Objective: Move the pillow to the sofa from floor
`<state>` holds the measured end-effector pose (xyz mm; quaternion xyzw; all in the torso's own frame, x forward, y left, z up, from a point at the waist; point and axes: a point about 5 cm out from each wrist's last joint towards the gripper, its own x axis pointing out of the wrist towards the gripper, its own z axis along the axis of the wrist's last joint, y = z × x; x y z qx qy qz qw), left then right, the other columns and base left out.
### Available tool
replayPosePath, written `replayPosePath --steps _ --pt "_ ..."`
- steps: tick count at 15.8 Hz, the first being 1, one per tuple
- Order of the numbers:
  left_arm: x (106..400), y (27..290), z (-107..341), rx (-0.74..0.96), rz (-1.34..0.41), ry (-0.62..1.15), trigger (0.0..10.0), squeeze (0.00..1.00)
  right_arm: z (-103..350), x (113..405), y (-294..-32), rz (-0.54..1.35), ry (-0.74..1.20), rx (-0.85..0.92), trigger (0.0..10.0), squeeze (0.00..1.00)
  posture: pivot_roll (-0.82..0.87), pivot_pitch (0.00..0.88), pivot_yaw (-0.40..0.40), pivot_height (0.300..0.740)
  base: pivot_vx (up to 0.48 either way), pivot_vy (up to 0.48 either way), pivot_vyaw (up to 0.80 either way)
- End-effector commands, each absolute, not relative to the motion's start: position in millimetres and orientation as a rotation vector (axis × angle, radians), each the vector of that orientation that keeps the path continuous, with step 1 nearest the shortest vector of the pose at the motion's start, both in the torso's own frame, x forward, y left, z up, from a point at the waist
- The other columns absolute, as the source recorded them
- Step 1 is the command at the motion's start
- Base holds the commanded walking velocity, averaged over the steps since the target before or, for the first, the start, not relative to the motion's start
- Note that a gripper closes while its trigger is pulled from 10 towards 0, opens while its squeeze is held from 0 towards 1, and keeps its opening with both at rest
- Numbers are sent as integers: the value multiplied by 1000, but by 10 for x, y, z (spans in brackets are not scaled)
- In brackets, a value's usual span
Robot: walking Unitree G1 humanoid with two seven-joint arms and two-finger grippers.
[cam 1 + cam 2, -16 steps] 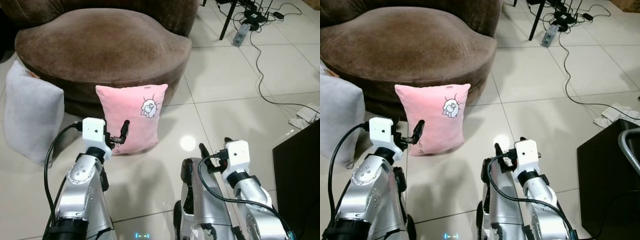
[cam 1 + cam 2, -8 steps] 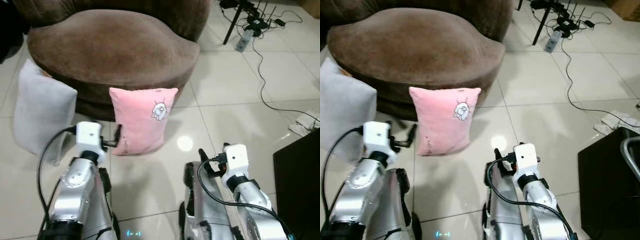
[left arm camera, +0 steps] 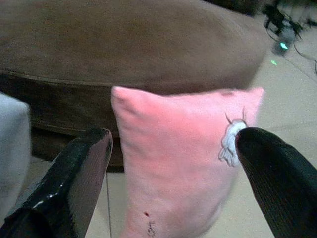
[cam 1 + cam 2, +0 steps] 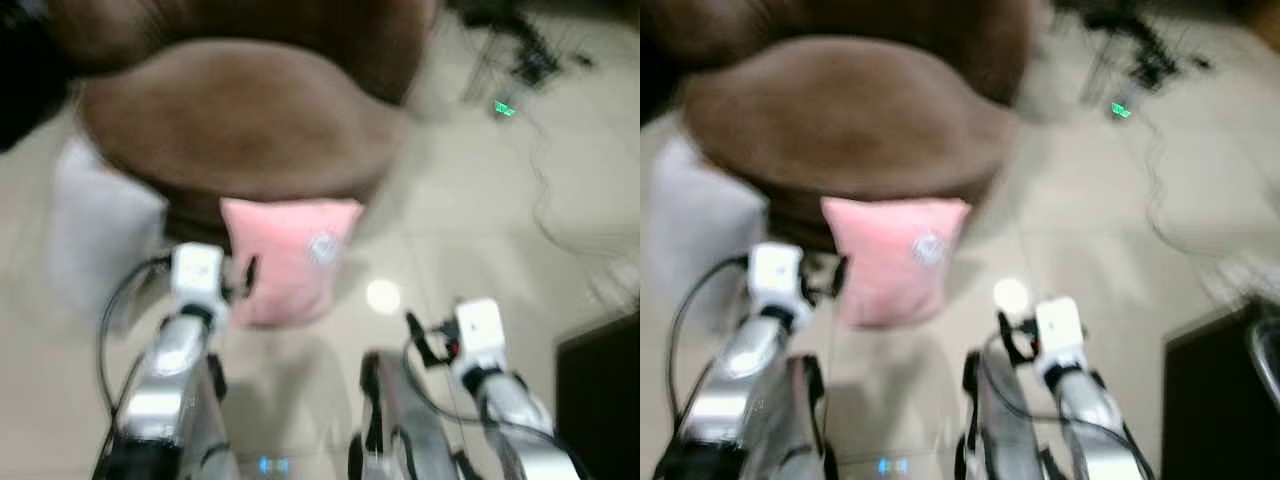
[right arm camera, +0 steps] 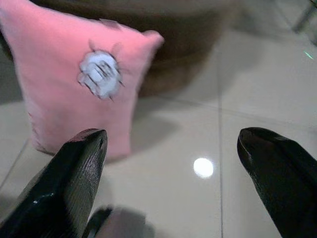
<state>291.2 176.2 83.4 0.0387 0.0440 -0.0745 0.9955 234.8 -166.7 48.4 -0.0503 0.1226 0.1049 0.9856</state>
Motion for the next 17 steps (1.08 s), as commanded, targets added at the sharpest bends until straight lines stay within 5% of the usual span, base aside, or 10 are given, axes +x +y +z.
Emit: replayPosePath --steps 1,12,17 --pt "2866 1844 782 77 -126 114 10000 0 511 2359 -1651 214 241 -108 10000 0 -58 199 -91 446 480 0 0" --pt "2854 1805 770 104 -124 109 10000 0 428 2319 -1687 205 285 -114 10000 0 -64 210 -90 446 81 0 0" --pt "2845 1808 767 83 -114 103 10000 0 404 2298 -1705 205 295 -116 10000 0 -68 204 -90 446 369 229 0"
